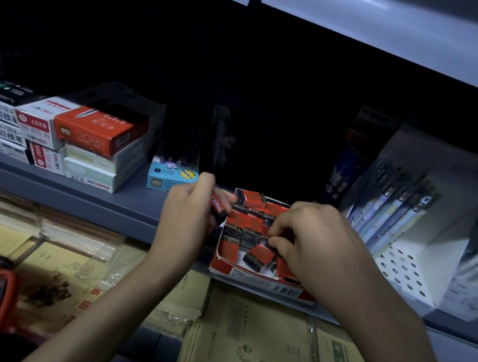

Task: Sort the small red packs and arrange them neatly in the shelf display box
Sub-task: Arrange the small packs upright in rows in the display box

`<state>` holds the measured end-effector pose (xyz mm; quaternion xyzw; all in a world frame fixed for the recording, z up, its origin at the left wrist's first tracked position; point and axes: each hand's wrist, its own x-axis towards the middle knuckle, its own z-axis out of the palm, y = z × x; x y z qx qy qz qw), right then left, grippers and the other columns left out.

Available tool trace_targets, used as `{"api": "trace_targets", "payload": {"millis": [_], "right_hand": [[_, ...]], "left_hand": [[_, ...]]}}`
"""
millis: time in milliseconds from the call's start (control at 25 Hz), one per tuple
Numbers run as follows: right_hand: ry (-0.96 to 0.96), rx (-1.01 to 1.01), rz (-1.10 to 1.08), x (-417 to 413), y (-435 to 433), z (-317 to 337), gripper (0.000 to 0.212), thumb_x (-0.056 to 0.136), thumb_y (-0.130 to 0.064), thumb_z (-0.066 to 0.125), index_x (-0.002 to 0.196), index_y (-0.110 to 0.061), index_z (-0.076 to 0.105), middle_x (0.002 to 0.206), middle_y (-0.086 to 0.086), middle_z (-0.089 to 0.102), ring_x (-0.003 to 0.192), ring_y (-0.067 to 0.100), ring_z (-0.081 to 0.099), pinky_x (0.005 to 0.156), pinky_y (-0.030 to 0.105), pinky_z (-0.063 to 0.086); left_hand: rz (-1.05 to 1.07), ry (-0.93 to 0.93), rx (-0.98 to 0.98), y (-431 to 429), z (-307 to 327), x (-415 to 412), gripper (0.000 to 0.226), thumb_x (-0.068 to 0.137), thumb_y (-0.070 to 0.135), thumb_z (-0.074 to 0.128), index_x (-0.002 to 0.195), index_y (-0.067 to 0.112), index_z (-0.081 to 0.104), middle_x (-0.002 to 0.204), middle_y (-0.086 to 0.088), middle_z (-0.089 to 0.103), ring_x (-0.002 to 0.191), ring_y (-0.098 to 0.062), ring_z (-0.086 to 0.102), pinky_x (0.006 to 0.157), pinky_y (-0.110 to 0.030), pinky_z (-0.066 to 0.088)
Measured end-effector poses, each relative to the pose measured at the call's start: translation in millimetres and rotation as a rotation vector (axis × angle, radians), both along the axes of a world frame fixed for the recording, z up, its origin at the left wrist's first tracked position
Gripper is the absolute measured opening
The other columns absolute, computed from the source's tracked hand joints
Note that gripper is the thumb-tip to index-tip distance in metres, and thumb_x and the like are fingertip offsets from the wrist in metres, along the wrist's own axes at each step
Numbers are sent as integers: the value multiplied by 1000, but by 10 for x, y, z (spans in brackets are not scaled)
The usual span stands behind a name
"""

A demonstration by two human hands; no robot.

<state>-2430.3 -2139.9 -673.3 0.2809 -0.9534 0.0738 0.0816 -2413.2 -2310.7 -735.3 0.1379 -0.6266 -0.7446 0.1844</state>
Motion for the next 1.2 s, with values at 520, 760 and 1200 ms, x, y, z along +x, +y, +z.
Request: {"api": "trace_targets", "payload": {"millis": [520,760,1200], "right_hand": [[-269,68,136,3,-18,67,39,81,-27,85,116,-43,73,106,-17,55,101,4,53,92,29,51],[-356,-215,136,14,152,239,19,81,-41,80,98,-42,72,94,-14,62,84,3,60,72,18,49],[-389,-275,9,-69,207,169,12,91,-41,72,102,-36,69,89,-9,71,81,4,64,70,25,51]], "left_hand": [[15,-4,10,2,20,4,53,98,29,42,51,20,64,91,-5,81,92,-55,62,75,-44,44],[19,-25,-19,-1,35,1,51,98,29,42,55,14,65,89,-3,81,80,-51,59,71,-43,42],[30,-1,-15,6,34,-4,55,99,28,41,51,18,66,89,-5,80,100,-51,64,77,-42,46]]}}
